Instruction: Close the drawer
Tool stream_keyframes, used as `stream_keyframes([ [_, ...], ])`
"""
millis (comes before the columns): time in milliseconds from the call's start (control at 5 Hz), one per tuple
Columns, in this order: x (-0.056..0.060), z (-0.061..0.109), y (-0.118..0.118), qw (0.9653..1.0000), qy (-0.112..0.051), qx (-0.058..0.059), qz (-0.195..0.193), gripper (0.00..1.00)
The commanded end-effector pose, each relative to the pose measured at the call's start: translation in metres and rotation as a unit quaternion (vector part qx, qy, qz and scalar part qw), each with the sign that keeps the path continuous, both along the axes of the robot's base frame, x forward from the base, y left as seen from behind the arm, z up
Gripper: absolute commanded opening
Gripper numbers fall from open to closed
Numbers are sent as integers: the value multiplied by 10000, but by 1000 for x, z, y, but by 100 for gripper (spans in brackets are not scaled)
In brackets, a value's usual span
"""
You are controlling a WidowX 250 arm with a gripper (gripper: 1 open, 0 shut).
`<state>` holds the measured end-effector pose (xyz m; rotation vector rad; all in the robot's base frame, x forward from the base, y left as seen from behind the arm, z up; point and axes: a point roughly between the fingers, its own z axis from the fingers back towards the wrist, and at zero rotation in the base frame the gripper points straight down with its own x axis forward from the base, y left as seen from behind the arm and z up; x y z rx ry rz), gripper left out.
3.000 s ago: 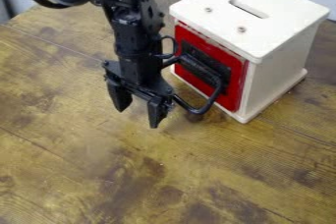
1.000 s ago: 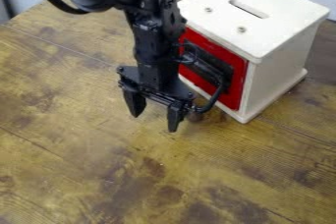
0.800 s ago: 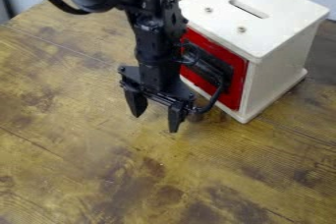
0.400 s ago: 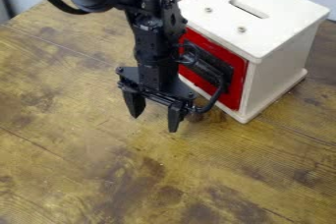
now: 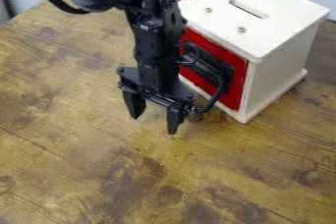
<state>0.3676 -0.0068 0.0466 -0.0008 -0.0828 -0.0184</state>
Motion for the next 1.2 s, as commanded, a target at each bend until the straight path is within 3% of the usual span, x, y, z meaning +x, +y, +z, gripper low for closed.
stream_keyframes([
  [0, 14, 38, 1, 9976, -666, -29, -190, 100],
  [400, 9, 30, -11, 9956, -547, -19, -758, 100],
  [800, 7, 24, -7, 9969, -450, 13, -644, 100],
  [1000, 8, 35, -14, 9984, -428, 41, -360, 100],
])
